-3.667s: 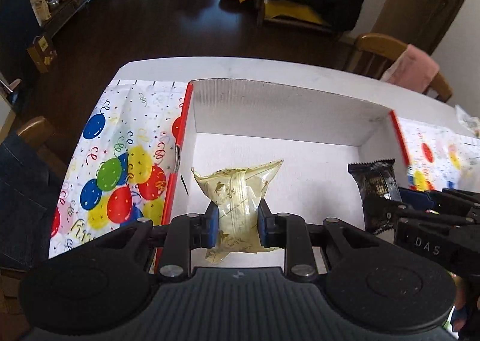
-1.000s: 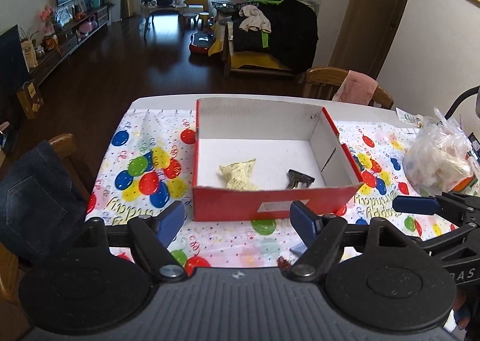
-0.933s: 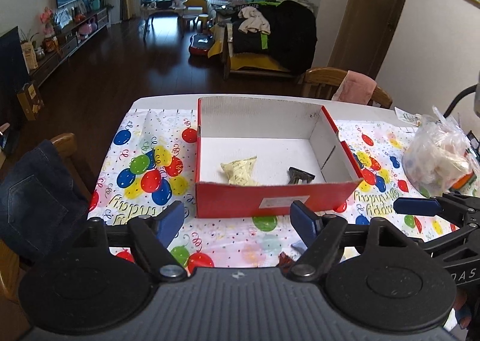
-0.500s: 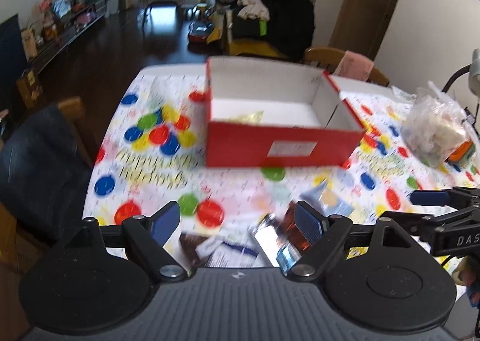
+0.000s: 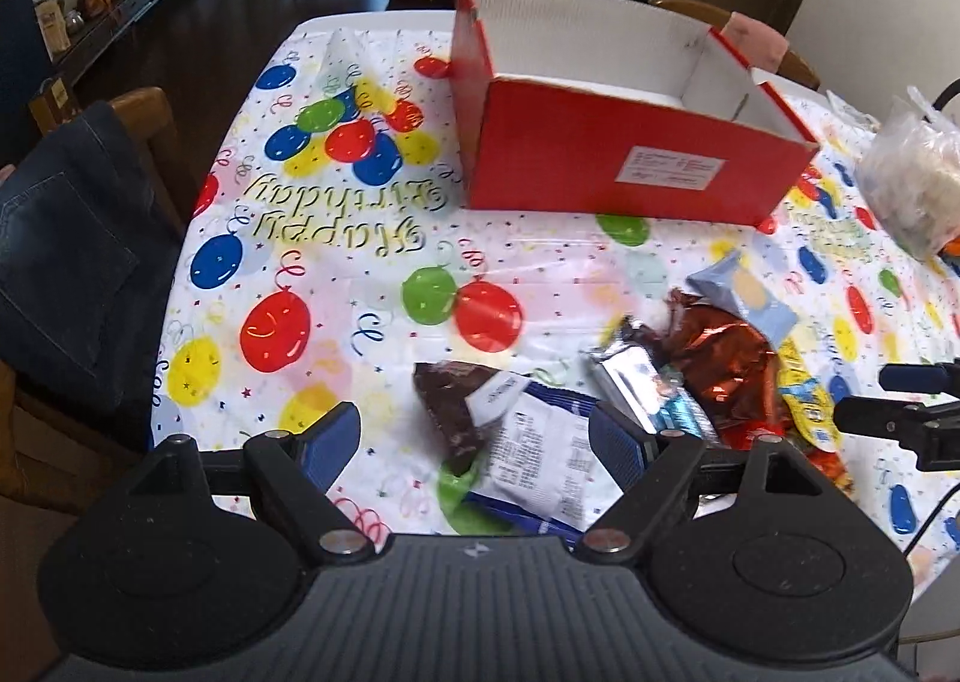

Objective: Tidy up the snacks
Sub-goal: 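Grasp the brown wrapped snack with left tool while right tool grasps the yellow Minion pouch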

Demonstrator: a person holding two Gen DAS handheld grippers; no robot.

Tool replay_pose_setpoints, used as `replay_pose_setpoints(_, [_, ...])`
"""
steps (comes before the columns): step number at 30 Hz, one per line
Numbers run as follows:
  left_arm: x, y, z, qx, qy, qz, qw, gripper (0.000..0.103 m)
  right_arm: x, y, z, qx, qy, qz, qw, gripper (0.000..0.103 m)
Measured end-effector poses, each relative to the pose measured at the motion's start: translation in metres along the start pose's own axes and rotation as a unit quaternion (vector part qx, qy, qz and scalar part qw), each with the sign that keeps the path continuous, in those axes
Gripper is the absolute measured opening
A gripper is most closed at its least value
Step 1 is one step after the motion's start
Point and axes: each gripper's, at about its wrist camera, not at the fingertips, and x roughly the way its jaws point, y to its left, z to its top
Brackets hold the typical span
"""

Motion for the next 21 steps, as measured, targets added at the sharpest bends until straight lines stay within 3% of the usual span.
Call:
replay_pose_setpoints(3, [0.01, 0.003, 0.003, -0.003, 0.004, 0.0, 1.0, 0.083, 0.011, -0.001, -0.001, 0.002, 0.011, 0.0, 1.0, 0.085])
replay_pose_setpoints(8, [0.026, 0.003, 0.006, -0.002, 0.019, -0.002, 0.9998, 0.083, 0.025, 0.001, -0.002, -0.004, 0.026, -0.007, 1.0, 0.081])
replay_pose_setpoints(18, [0.054, 0.014, 0.016, -0.053, 0.051, -0.023, 0.9971, 0.082, 0.042, 0.004, 0.0, -0.017, 0.044, -0.011, 0.999, 0.072])
replay_pose_setpoints(21, [0.059, 0.016, 0.016, -0.061, 0.058, -0.027, 0.9961, 0.071, 0.043, 0.003, 0.0, -0.016, 0.046, -0.015, 0.999, 0.067])
